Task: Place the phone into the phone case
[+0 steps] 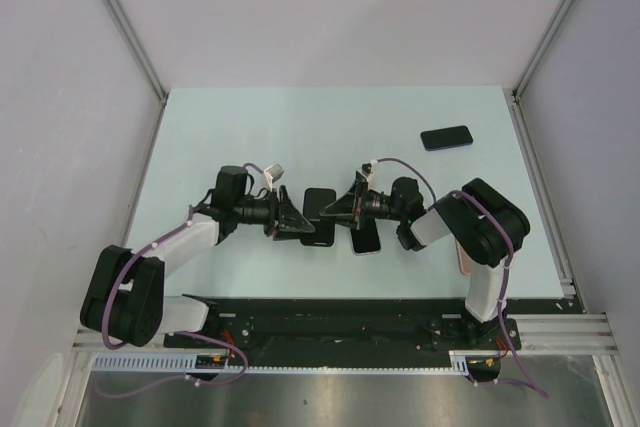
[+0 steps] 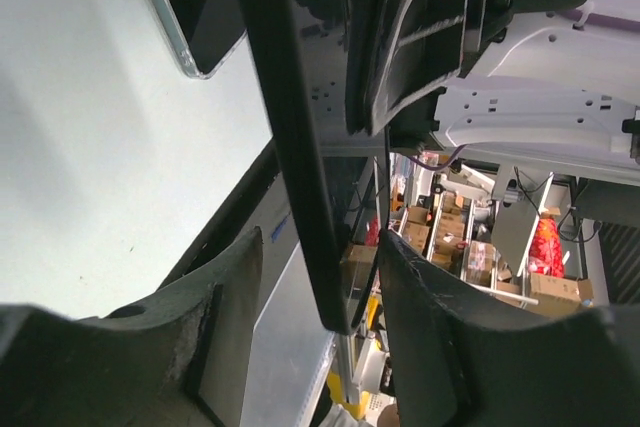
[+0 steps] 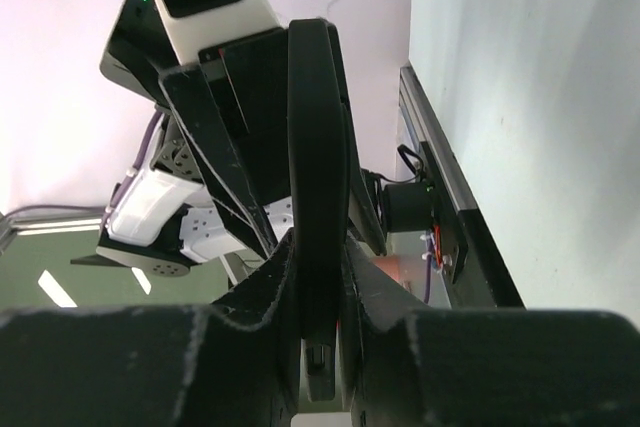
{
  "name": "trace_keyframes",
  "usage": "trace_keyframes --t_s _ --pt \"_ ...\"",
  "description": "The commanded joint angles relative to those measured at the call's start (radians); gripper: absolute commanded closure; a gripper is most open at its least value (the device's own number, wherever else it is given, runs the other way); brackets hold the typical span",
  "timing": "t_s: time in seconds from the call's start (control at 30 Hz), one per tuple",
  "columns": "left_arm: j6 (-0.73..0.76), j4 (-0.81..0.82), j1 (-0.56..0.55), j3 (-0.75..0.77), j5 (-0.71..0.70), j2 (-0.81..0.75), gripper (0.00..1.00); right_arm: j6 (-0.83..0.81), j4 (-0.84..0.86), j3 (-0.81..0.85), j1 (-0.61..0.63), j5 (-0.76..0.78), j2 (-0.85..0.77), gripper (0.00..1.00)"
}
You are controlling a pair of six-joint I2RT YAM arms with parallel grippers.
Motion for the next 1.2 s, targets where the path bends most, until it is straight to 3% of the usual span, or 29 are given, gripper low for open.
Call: trace_keyframes --t_s 0.0,0.07,0.17,0.2,0.27,0.37,0.43,0.7,0.9,1.0,1.03,1.07,1.1,1.17 --pt "-0.031 0.081 -0.004 0.026 0.032 -0.013 0.48 -0.013 0.313 0.021 0.033 -0.043 -0.044 0.90" --pt "-0.061 0.116 -0.004 0.022 0.039 -0.013 0.53 -0.021 0.312 0.023 0.044 -0.041 -0.047 0.88" --pt "-0.078 0.136 -0.004 0.014 0.039 -0.010 0.87 -0.020 0.312 0.020 0.049 -0.038 -0.046 0.73" --pt "-0.078 0.137 -0.004 0.016 0.040 -0.008 0.92 -0.019 0.312 0.020 0.044 -0.038 -0.046 0.62" --pt "-0.077 0.134 -0.002 0.022 0.039 -0.001 0.99 -0.019 0.310 0.011 0.037 -0.039 -0.052 0.52" --pt "-0.077 0.124 -0.001 0.037 0.043 0.006 1.00 -0.036 0.307 -0.006 0.015 -0.044 -0.070 0.39" --pt "-0.063 0.096 -0.001 0.046 0.039 -0.001 1.00 -0.055 0.298 -0.028 -0.003 -0.038 -0.079 0.03" --pt "0.050 -0.117 0.022 0.141 -0.030 -0.047 1.00 -0.177 0.177 -0.074 -0.051 -0.056 -0.124 0.00" --pt "0.141 -0.258 0.039 0.210 -0.130 -0.031 1.00 -0.378 -0.123 -0.086 -0.104 -0.021 -0.243 0.00" --pt "0.194 -0.382 0.039 0.240 -0.260 0.010 1.00 -0.583 -0.440 -0.051 -0.126 0.061 -0.384 0.00" --pt "0.192 -0.377 0.038 0.235 -0.264 0.041 1.00 -0.781 -0.750 -0.016 -0.124 0.126 -0.487 0.00" --pt "0.179 -0.351 0.038 0.211 -0.244 0.051 1.00 -0.873 -0.908 0.048 -0.115 0.205 -0.529 0.00" --pt "0.147 -0.288 0.033 0.198 -0.236 0.076 1.00 -0.948 -1.138 0.081 -0.086 0.393 -0.575 0.00" --pt "0.136 -0.265 0.025 0.203 -0.262 0.113 1.00 -1.070 -1.255 0.109 -0.077 0.535 -0.671 0.00"
